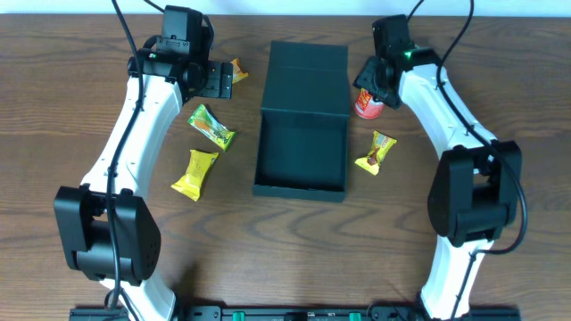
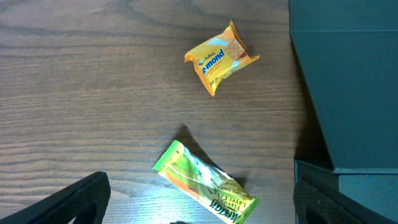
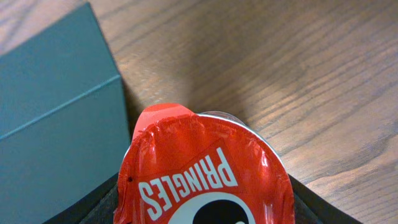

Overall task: Pack container
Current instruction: 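Grasp the red Pringles can with the right gripper and lift it, then carry the can over the box and lower it inside with the right gripper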

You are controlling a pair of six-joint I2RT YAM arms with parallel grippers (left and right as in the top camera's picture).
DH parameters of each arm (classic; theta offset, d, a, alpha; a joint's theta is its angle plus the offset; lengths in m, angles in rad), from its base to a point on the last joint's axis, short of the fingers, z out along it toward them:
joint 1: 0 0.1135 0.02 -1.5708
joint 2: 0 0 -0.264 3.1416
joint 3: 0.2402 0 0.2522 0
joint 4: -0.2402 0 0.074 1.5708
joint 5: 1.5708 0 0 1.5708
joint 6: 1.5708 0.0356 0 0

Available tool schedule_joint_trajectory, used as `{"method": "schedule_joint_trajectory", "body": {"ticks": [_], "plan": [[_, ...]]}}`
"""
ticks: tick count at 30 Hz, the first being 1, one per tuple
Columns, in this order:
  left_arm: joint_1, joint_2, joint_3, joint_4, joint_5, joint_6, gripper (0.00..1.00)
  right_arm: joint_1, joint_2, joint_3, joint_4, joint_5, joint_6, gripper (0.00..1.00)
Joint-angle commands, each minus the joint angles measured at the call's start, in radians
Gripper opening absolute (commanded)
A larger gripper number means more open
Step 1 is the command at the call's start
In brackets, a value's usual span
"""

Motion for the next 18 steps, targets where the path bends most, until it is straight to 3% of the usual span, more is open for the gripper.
{"method": "schedule_joint_trajectory", "body": {"ticks": [1,8,18], "plan": [[0.002,0.000,0.025,0.000,-0.018,0.014,0.95,-0.004,0.002,0.116,-0.054,-0.034,-0.044,0.61],[0.002,0.000,0.025,0.000,-0.018,0.014,0.95,-0.004,0.001,0.351,-0.277,-0.114,-0.087,0.63],[0.002,0.000,0.025,0.000,-0.018,0.014,0.95,-0.003,0.000,0.406,-0.381,-0.594,-0.060,0.60]]}}
